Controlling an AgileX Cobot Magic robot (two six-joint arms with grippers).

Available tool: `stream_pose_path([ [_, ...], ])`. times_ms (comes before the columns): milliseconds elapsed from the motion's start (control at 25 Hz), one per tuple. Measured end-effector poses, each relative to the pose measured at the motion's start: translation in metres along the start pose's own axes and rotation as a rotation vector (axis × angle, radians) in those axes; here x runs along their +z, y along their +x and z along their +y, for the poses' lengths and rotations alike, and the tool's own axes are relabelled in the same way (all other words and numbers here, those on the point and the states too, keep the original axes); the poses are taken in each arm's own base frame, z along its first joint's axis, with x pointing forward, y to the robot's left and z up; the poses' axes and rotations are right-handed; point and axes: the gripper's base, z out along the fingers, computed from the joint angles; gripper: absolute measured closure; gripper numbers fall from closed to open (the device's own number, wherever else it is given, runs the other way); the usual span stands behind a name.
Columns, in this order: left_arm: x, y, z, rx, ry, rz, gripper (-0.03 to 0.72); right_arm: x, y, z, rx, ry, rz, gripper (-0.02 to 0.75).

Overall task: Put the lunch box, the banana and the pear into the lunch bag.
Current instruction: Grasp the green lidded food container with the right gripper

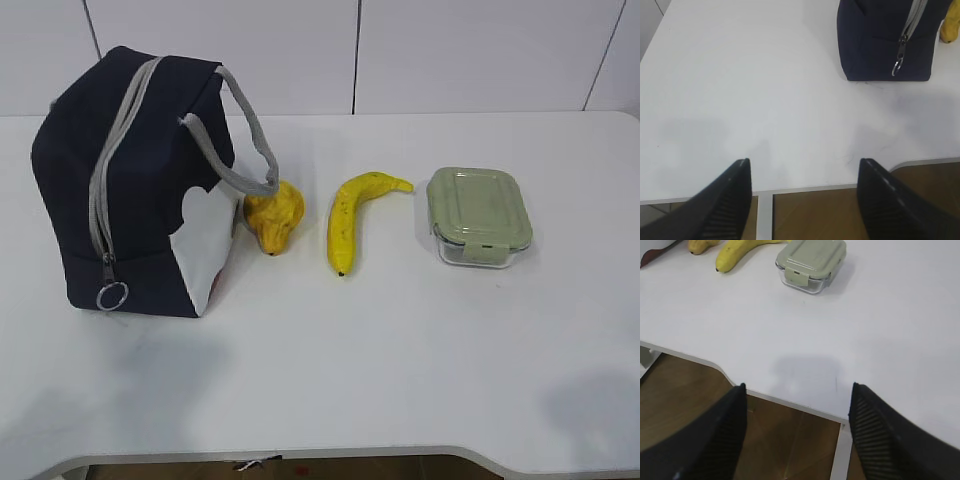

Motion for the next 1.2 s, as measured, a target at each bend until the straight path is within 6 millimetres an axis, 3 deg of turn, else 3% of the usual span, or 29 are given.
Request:
stream_pose_path([
  [560,0.000,0.000,0.000,0.000,0.000,0.000,0.202,0.000,-0.001,0.005,0.028,-0.060,-0.015,0.214],
  [800,0.000,0.000,0.000,0.000,0.000,0.000,0.223,0.000,-0.004,0.005,0.123,-0.064,-0.008,0.214],
  [1200,0.000,0.000,0.000,0.000,0.000,0.000,0.256,0.038,-0.032,-0.004,0.321,-0.080,0.261,0.214],
])
